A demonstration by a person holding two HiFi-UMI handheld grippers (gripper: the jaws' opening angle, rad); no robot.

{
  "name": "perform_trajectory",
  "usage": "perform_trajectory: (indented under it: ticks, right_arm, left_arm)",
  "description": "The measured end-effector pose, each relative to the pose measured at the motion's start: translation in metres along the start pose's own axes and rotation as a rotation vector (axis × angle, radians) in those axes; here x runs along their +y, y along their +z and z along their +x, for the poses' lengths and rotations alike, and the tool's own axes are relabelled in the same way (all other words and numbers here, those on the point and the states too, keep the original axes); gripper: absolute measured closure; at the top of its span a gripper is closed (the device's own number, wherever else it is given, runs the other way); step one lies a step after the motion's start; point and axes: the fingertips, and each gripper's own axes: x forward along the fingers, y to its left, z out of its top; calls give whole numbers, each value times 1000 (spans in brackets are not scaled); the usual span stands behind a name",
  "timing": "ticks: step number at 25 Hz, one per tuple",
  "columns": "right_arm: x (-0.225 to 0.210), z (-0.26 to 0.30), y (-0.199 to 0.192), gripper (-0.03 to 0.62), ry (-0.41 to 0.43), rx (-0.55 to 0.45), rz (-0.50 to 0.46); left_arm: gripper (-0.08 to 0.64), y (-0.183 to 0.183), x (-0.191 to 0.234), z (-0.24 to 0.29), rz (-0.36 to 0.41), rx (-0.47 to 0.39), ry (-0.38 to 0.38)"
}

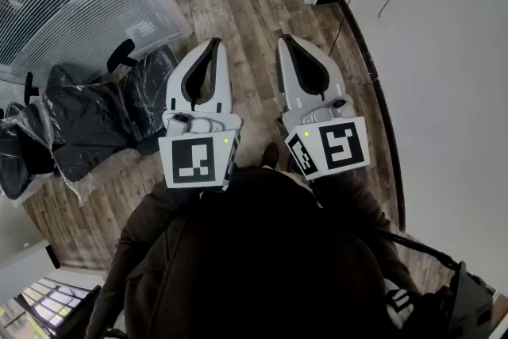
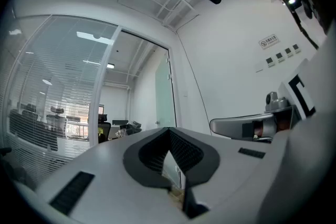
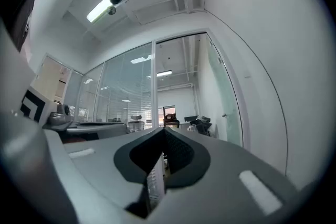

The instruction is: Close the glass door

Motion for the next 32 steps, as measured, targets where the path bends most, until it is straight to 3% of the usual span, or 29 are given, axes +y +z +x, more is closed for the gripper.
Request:
perform_trajectory:
  ticks: [10,14,18,23,27,32]
  right_arm:
    - [-46,6,-12,591,31,-3,20]
    - [-57,19,-26,591,37,26,30]
    - [-71,46,-46,591,37,45,34]
    - [-105,102,-70,591,52,68,39]
    - [-134,167,-78,591,49,59,-16]
    - [-159,267,-66,591,14,32,-4]
  left_arm:
    - [563,-18,-28,29,-10,6,43]
    - [563,-23,-17,49,-43,7,89]
    - [563,-46,-9,76,-41,41,68]
    - [563,-68,16,146,-73,48,87]
    - [563,-85,40,217,-88,57,44]
    - [563,-82,97,303,-82,68,-13]
